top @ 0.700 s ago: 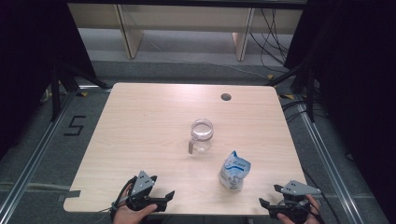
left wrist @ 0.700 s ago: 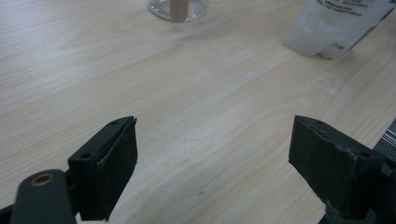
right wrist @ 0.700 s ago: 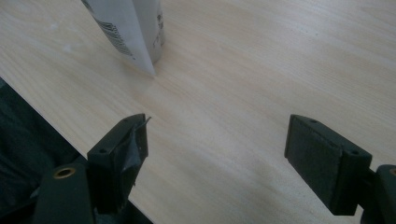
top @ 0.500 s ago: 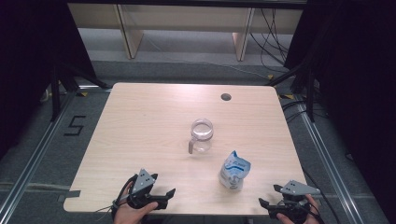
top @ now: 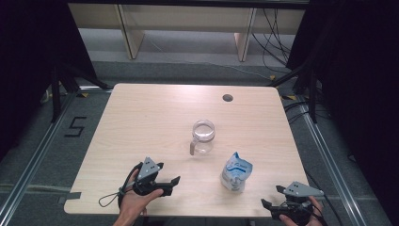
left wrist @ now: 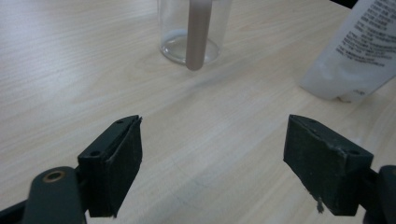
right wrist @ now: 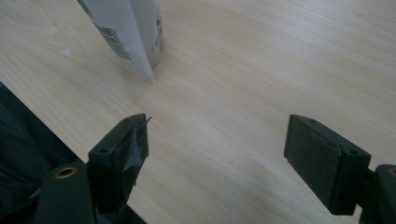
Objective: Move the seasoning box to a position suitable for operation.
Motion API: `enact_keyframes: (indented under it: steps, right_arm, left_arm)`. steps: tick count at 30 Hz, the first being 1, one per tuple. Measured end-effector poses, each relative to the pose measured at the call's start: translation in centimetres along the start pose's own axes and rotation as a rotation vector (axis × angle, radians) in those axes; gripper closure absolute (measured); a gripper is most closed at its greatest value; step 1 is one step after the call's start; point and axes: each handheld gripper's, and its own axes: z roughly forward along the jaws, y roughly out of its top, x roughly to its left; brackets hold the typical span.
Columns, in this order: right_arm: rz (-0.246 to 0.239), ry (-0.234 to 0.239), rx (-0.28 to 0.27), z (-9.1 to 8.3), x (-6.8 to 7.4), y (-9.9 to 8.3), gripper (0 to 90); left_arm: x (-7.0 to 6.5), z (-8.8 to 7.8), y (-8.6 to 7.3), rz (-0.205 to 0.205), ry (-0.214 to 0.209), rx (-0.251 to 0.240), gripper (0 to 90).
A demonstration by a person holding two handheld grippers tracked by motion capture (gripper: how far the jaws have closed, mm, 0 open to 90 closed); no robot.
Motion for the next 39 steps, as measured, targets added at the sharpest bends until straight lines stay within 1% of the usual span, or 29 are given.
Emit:
enact_keyframes:
  steps: [1,2,3,4,5,6,8,11,12,14,18,19,22,23,25,26,27,28,29,30,31,32,33,34,35,36,37,38,39]
  right_arm:
    - [-0.001,-0.001,0.000,0.0,0.0,0.0,22.7]
    - [0.002,0.009,0.004,-0.1,0.0,0.0,22.7]
    - [0.002,0.008,0.003,-0.1,0.0,0.0,22.7]
    - [0.002,0.008,0.003,-0.1,0.0,0.0,22.7]
    - [-0.016,-0.013,-0.012,0.0,-0.1,0.0,22.7]
    - [-0.012,-0.007,-0.010,0.0,-0.1,0.0,22.7]
    - [-0.015,0.001,-0.008,0.0,-0.1,0.0,22.7]
    - [-0.013,0.000,-0.007,0.0,-0.1,0.0,22.7]
    - [-0.013,0.008,-0.007,0.0,-0.2,0.0,22.7]
    - [-0.012,-0.001,-0.006,-0.1,-0.1,0.0,22.9]
    - [-0.014,0.004,-0.009,-0.1,-0.1,0.0,22.9]
    - [-0.021,-0.007,-0.008,0.0,-0.1,0.0,23.0]
    - [-0.022,0.002,-0.007,0.1,-0.1,0.1,23.1]
    - [-0.010,0.013,-0.003,0.1,-0.1,0.1,23.1]
    - [-0.016,0.003,-0.006,0.1,-0.1,0.1,23.1]
    - [-0.019,0.003,-0.007,0.1,-0.1,0.0,23.1]
    - [-0.019,0.003,-0.007,0.1,-0.1,0.0,23.1]
    - [-0.018,-0.002,-0.006,0.0,-0.1,0.1,23.1]
    - [-0.024,0.001,-0.008,0.1,-0.2,0.1,23.1]
    - [-0.024,0.001,-0.008,0.1,-0.2,0.1,23.1]
    - [-0.010,0.016,0.001,0.1,-0.1,0.0,23.1]
    - [-0.022,0.002,-0.006,0.0,-0.1,0.1,23.1]
    - [-0.026,0.004,-0.008,0.1,-0.1,0.1,23.1]
    - [-0.018,0.002,-0.006,0.0,-0.1,0.1,23.1]
    - [-0.018,0.002,-0.006,0.0,-0.1,0.1,23.1]
    - [-0.021,-0.005,-0.016,0.0,-0.1,0.1,23.2]
    - [-0.006,-0.002,-0.011,0.0,0.1,0.0,23.2]
    - [-0.023,0.000,-0.009,0.0,-0.1,0.1,23.1]
    - [-0.023,0.000,-0.009,0.0,-0.1,0.1,23.1]
  left_arm:
    - [0.1,0.1,0.3,0.013,0.010,0.002,19.7]
    - [0.2,0.3,0.5,0.021,0.005,-0.004,20.4]
    - [0.2,0.6,0.7,0.014,0.015,-0.007,20.9]
    - [0.3,0.9,1.0,0.024,0.014,-0.009,20.9]
    - [0.4,1.6,1.6,0.025,0.022,-0.016,22.5]
    - [0.6,1.9,1.8,0.032,0.023,-0.012,23.0]
    - [0.9,2.6,2.2,0.019,0.024,-0.020,24.6]
    - [1.0,3.2,2.4,0.025,0.034,-0.016,26.0]
    - [1.1,3.5,2.6,0.034,0.025,-0.014,26.7]
    - [0.9,3.9,3.0,0.050,0.029,-0.015,29.7]
    - [0.8,4.3,3.4,0.054,0.033,-0.017,32.5]
    - [0.8,4.8,3.6,0.045,0.030,-0.016,34.3]
    - [0.7,5.3,3.8,0.047,0.025,-0.015,37.7]
    - [0.6,5.5,3.8,0.044,0.024,-0.010,38.5]
    - [0.5,5.9,4.1,0.060,0.021,-0.008,39.6]
    - [0.4,6.1,4.3,0.074,0.027,-0.006,43.9]
    - [0.3,6.3,4.4,0.079,0.031,-0.011,43.9]
    - [0.2,6.5,4.6,0.095,0.037,-0.004,46.1]
    - [0.1,6.9,4.8,0.096,0.042,-0.010,47.7]
    - [0.1,6.9,4.8,0.096,0.042,-0.010,49.4]
    - [0.1,7.2,5.1,0.125,0.058,0.006,50.3]
    - [0.0,7.5,5.1,0.103,0.066,-0.015,52.0]
    - [0.0,7.5,5.1,0.103,0.066,-0.015,53.7]
    - [0.1,7.5,5.2,0.133,0.070,0.006,54.4]
    - [0.0,7.8,5.2,0.108,0.064,-0.008,54.4]
    - [0.1,7.8,5.3,0.128,0.065,0.007,54.9]
    - [0.0,8.1,5.4,0.121,0.073,-0.003,55.4]
    - [0.0,8.2,5.5,0.130,0.066,0.006,56.1]
    - [-0.1,8.3,5.5,0.116,0.075,-0.002,56.1]
